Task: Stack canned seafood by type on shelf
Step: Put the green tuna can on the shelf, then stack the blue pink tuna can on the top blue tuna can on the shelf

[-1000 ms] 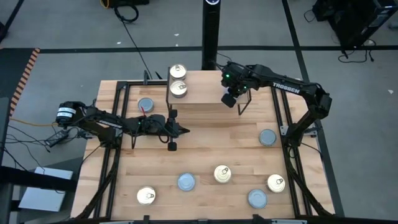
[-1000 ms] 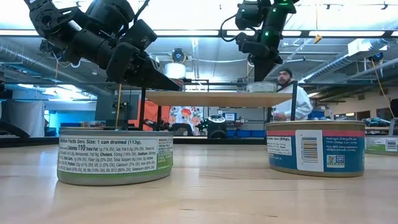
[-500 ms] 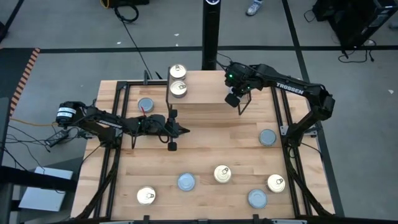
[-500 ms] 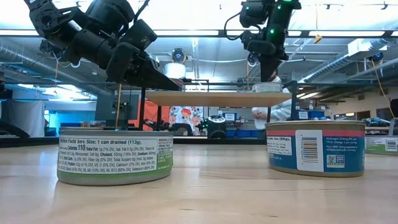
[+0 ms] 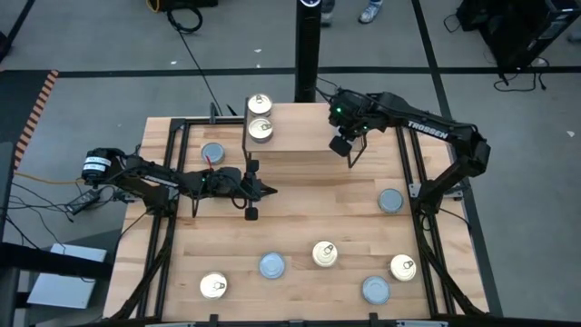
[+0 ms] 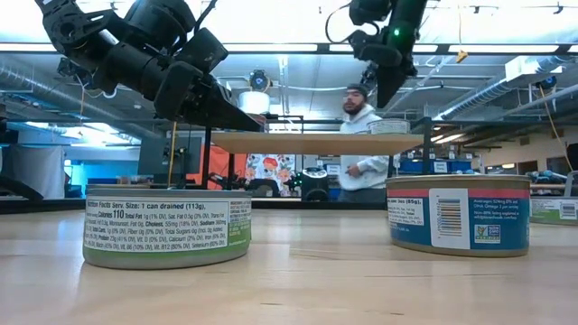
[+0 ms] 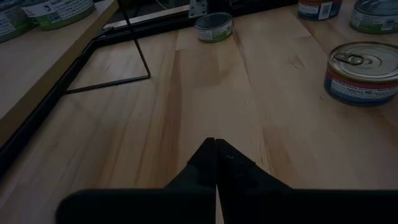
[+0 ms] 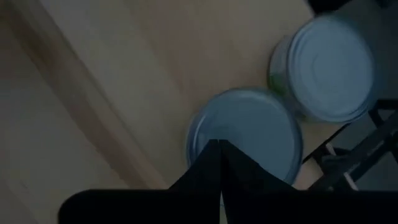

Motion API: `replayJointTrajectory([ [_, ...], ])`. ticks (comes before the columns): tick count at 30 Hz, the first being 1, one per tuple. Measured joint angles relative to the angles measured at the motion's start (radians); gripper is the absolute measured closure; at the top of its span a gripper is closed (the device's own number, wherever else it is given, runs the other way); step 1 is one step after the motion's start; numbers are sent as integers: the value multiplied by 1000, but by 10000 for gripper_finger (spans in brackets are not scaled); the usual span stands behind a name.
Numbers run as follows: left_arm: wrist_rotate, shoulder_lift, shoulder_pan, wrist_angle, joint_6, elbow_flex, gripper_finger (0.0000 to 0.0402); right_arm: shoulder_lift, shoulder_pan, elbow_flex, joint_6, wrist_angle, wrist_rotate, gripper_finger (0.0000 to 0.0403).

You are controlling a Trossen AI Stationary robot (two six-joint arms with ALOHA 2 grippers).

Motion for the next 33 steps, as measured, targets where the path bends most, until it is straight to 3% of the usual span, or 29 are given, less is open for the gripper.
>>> replayJointTrajectory([
  [9,-29,0,0,2,3,0,399,-14,24,9,-32,8,0,396],
  [14,-51,0,0,0,24,0,399,-14,62,-38,-48,14,81,398],
  [20,-51,0,-1,1,25,0,399,-22,110,-52,-29,26,101,398],
  [33,-34,-55,-2,2,25,0,399,-59,293,-63,24,128,130,398],
])
